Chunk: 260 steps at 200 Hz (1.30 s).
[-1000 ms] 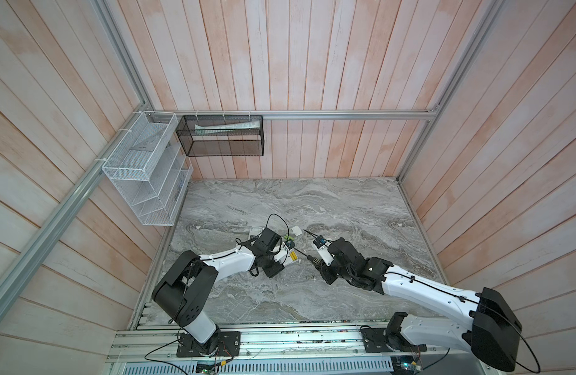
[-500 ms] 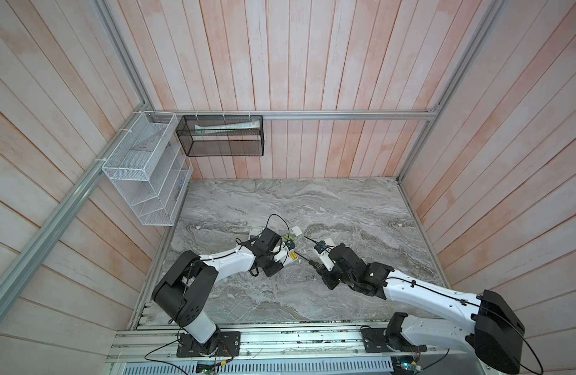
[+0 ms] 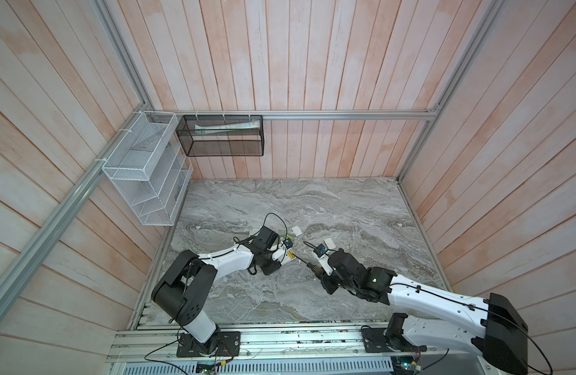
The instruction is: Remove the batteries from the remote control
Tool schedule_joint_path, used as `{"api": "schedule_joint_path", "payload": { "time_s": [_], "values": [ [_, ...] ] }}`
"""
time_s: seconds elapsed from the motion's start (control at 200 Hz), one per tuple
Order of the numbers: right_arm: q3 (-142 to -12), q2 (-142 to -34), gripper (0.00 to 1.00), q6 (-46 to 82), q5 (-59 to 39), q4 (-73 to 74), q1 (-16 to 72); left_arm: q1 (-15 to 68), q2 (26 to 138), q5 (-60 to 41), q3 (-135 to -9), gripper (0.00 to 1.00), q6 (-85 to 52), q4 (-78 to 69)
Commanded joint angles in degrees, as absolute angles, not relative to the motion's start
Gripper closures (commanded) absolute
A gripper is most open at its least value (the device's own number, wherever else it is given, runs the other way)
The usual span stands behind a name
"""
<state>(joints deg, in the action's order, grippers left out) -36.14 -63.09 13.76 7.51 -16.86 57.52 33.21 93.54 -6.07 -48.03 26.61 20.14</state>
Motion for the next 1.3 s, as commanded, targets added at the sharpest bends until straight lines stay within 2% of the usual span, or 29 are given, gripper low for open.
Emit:
{"api": "schedule_joint_path", "payload": {
  "time_s": [0.0,0.595,1.295],
  "values": [
    [-37.0,-63.3,1.0,16.1,10.5,-17.9,59.2,31.1,95.3,-3.2,-48.3,0.49,28.7,26.0],
    [-40.0,-68.6,1.0,16.9,14.1,-19.3,63.0,30.9,95.8,-3.9,-48.6,0.49,30.1,25.5],
    [-39.8,-66.6,1.0,17.0,14.4,-19.9,63.8,31.0,96.5,-3.8,-49.1,0.49,30.2,26.0]
  ]
}}
